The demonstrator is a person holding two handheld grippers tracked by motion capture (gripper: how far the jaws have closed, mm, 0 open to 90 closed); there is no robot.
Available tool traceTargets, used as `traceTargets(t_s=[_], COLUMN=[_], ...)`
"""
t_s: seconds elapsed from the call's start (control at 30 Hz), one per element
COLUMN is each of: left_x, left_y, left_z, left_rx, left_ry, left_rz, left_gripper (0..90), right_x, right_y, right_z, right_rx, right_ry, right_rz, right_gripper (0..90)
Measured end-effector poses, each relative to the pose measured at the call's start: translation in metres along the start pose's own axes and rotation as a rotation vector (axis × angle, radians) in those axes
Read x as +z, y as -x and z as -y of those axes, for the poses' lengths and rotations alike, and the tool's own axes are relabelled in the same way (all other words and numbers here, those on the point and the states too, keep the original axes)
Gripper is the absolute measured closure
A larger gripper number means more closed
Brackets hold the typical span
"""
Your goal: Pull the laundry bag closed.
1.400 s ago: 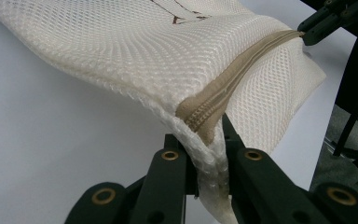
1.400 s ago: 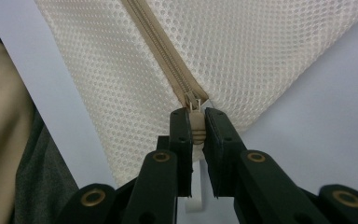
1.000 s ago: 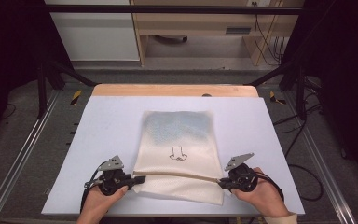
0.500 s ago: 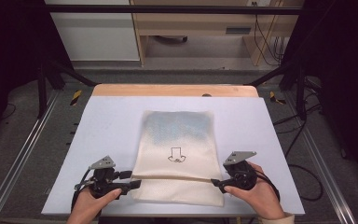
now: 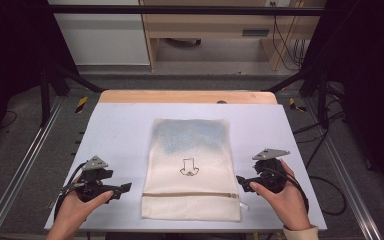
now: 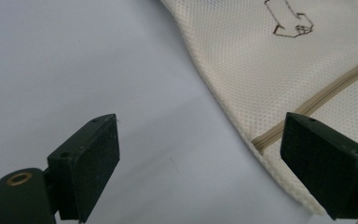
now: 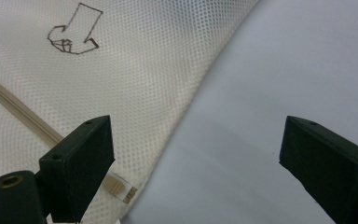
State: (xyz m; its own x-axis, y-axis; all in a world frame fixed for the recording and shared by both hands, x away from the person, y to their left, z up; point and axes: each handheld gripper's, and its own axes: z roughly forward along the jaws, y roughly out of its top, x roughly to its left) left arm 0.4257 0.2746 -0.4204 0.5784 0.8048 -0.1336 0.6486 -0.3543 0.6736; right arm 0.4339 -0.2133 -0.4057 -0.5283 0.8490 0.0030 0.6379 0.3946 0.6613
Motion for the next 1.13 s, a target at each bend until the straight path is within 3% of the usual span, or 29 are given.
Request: traceTargets(t_s=[0.23, 0.43, 0.57, 0.7, 0.8, 0.87, 0.93, 1.0, 1.07, 1.13], left_x=[-0.004, -0.004, -0.005, -0.006, -0.002, 0.003, 0.007, 0.007, 0.005, 0.005], left_y=[-0.017, -0.036, -0.05, -0.063, -0.07, -0.071, -0.071, -0.067, -0.065, -0.063], left_z=[-0.007, -0.002, 0.006, 0.015, 0.026, 0.032, 0.037, 0.039, 0.037, 0.036], left_rx=[0.028, 0.043, 0.017, -0.004, -0.027, -0.051, -0.029, -0.027, -0.004, 0.02], left_ry=[-0.061, -0.094, -0.1, -0.073, -0.018, 0.007, -0.016, 0.022, 0.049, 0.075], left_rz=[-0.06, -0.104, -0.15, -0.19, -0.231, -0.231, -0.224, -0.222, -0.203, -0.216], left_gripper=[11.0, 6.1, 6.0, 5.9, 6.0, 6.2, 6.3, 6.4, 5.9, 5.8], right_x=[-0.003, -0.004, -0.004, -0.002, -0.001, 0.001, 0.004, 0.007, 0.009, 0.011], right_y=[0.016, 0.03, 0.037, 0.042, 0.044, 0.044, 0.043, 0.041, 0.04, 0.037], right_z=[0.004, 0.019, 0.035, 0.051, 0.06, 0.062, 0.063, 0.062, 0.061, 0.059], right_rx=[0.054, 0.092, 0.124, 0.148, 0.169, 0.172, 0.179, 0.171, 0.162, 0.136], right_ry=[-0.041, -0.075, -0.083, -0.067, -0.027, 0.014, 0.037, 0.07, 0.09, 0.123], right_rz=[0.034, 0.078, 0.09, 0.106, 0.102, 0.106, 0.116, 0.153, 0.156, 0.156], right_gripper=[8.7, 8.2, 7.9, 7.5, 6.9, 7.1, 7.0, 7.7, 7.2, 7.4])
